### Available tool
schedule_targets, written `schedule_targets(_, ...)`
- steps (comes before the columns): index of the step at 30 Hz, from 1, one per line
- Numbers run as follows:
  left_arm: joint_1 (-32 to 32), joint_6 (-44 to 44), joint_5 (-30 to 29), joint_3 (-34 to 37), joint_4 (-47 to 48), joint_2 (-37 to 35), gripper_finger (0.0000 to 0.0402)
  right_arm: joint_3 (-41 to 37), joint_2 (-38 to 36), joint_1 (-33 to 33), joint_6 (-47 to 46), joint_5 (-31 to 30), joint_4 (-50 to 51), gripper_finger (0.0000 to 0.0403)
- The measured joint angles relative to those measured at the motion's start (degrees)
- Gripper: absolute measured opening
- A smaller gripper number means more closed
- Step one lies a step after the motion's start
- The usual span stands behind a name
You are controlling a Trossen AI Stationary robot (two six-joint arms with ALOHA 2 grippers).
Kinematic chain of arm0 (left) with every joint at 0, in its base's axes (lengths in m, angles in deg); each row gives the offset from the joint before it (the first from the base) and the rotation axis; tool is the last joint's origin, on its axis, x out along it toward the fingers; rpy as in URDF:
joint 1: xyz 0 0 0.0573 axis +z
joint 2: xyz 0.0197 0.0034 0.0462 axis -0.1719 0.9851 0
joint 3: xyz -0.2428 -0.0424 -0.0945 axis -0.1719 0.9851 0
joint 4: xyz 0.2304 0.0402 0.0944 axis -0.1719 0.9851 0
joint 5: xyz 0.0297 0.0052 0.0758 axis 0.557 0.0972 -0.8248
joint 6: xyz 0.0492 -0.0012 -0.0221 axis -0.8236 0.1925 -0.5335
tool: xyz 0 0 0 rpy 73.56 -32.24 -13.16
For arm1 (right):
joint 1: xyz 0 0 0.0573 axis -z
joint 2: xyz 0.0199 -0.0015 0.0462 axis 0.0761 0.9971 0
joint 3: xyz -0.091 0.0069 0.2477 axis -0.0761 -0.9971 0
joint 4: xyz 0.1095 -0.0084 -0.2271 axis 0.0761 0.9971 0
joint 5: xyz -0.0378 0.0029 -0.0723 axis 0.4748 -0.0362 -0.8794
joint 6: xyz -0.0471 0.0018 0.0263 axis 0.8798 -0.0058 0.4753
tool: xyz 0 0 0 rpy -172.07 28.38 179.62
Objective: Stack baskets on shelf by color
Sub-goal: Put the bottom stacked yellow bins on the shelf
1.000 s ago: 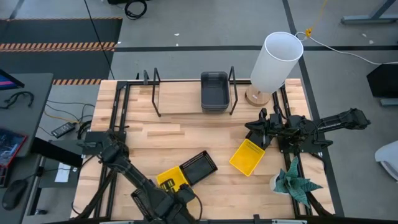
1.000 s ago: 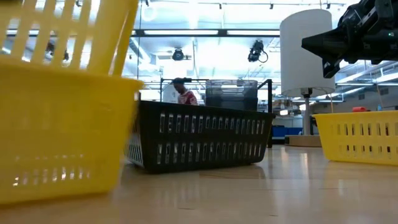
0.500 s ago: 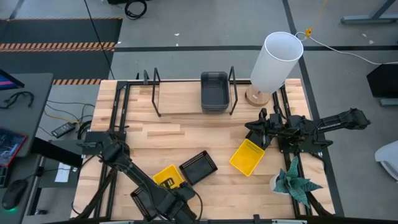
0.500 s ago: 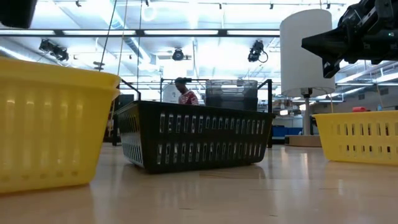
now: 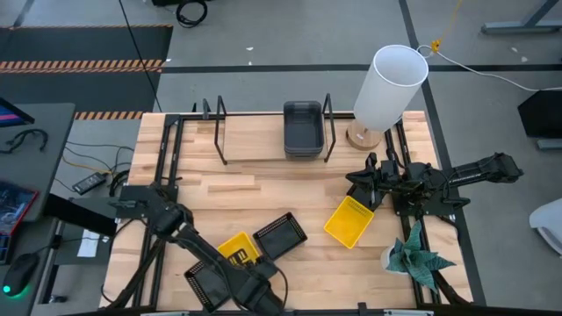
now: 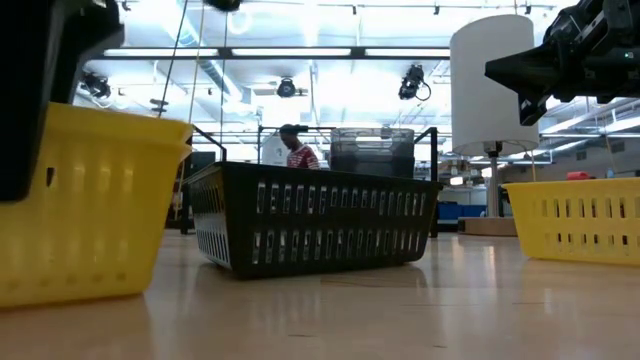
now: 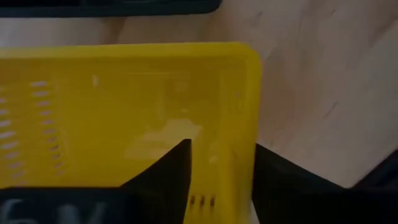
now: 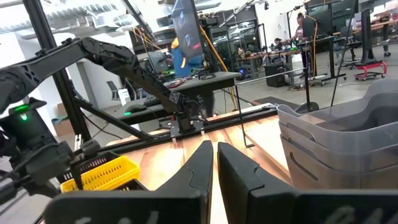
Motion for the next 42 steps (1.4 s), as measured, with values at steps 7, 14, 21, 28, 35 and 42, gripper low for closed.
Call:
schedule_targets(7, 0.76, -2.23, 3.87, -0.02, 0.61, -0.09, 0.0029, 0.0, 0.0, 0.01, 0.0, -0.01, 0.0, 0.0028)
schedule_targets(14, 1.66, -5.76, 4.39, -2.84, 11.46, -1.01, 0.0024, 0.0, 0.0, 0.02, 0.0, 0.0, 0.0, 0.0028)
schedule_targets(21, 5.94, -18.24, 1.11, -4.29, 13.66, -2.61, 0.0016, 0.0, 0.0, 0.02, 0.0, -0.02, -0.02, 0.0028)
schedule_targets(28, 12.49, -31.82, -1.83, -3.74, 13.49, -3.48, 0.0017, 0.0, 0.0, 0.01, 0.0, -0.01, 0.04, 0.0028)
schedule_targets(35, 19.14, -40.72, -6.4, -3.74, 13.52, -7.15, 0.0016, -0.02, 0.0, 0.02, 0.0, 0.0, 0.02, 0.0028)
schedule_targets(42, 26.88, -52.15, -11.57, -3.74, 13.53, -7.95, 0.0016, 0.0, 0.0, 0.02, 0.0, 0.01, 0.02, 0.0028)
